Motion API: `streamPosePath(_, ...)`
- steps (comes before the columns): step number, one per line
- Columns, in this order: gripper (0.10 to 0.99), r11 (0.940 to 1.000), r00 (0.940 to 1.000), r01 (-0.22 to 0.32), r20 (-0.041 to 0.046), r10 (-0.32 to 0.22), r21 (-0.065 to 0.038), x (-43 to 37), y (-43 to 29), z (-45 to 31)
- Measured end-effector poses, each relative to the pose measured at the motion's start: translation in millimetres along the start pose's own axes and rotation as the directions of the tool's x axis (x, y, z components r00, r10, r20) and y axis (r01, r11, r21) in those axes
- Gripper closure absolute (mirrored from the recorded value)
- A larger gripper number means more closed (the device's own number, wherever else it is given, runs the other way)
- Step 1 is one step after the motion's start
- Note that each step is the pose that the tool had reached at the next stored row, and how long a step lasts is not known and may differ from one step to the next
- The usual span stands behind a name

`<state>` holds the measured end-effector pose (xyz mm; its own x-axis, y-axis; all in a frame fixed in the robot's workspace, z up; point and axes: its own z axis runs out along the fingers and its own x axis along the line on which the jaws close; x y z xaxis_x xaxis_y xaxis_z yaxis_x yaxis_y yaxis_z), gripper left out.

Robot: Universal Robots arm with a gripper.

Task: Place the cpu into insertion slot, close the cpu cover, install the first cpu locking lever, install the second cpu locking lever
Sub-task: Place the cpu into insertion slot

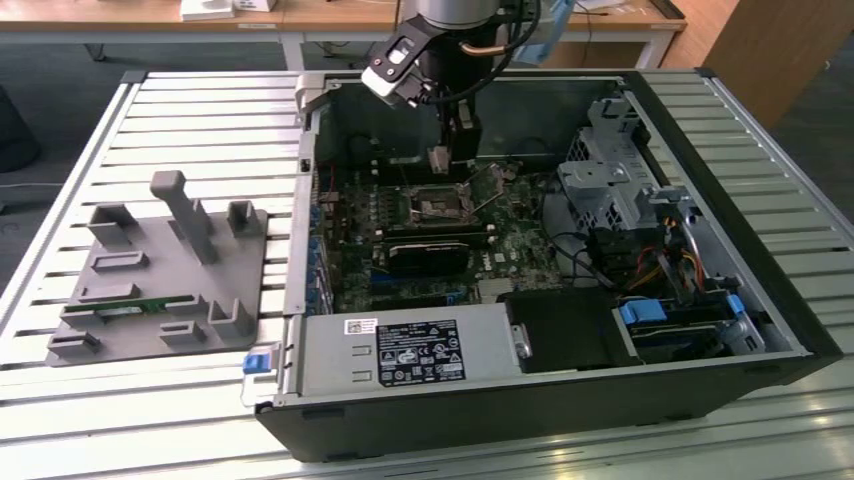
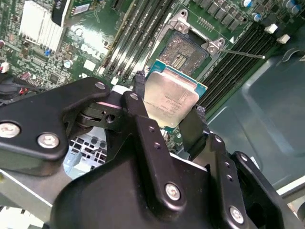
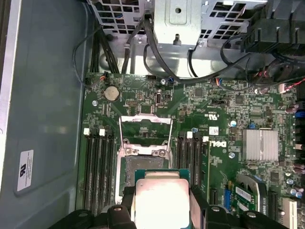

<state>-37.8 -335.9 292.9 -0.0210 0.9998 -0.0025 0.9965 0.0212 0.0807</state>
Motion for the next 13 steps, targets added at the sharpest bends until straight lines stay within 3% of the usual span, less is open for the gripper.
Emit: streamPosePath(13,0.549,1.0000,1.0000,-0.001,0.0000,0.001,0.000,3.2,-1.0,14.0)
